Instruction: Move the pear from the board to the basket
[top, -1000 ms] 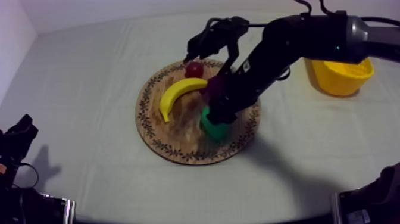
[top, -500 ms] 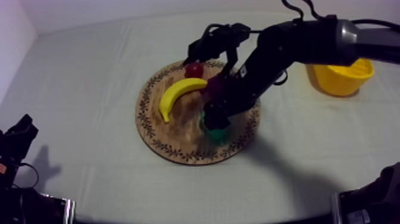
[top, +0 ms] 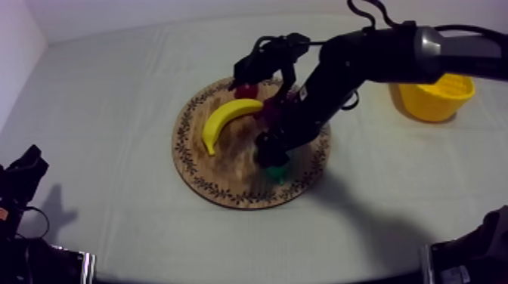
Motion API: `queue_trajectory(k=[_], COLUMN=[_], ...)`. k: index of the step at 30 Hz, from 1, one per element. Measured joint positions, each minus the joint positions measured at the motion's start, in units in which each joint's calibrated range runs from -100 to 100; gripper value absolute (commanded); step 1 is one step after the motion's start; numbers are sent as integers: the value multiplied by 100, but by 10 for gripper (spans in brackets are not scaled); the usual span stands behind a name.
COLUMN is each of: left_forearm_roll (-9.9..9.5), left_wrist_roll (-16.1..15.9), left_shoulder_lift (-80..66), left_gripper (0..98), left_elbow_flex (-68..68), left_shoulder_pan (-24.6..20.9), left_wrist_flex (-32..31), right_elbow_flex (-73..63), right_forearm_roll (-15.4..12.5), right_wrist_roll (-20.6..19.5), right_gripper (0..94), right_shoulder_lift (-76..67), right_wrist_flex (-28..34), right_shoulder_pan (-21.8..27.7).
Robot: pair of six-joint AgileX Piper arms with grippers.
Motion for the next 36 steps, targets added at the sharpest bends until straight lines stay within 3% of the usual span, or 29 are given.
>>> queue_trajectory(k=[19,36], left_forearm_roll=[0,0], left_wrist_roll=[0,0], left_shoulder_lift=[0,0], left_gripper=[1,1], left_elbow_flex=[0,0], left_shoulder_pan=[0,0], left_wrist_flex=[0,0], right_elbow_flex=[-665,-830], right_forearm_roll=[296,283], right_wrist_roll=[-207,-111], right_gripper=[618,421], right_shoulder_lift=[907,1085], right_wrist_flex=[659,932], right_shoulder_pan=[0,45])
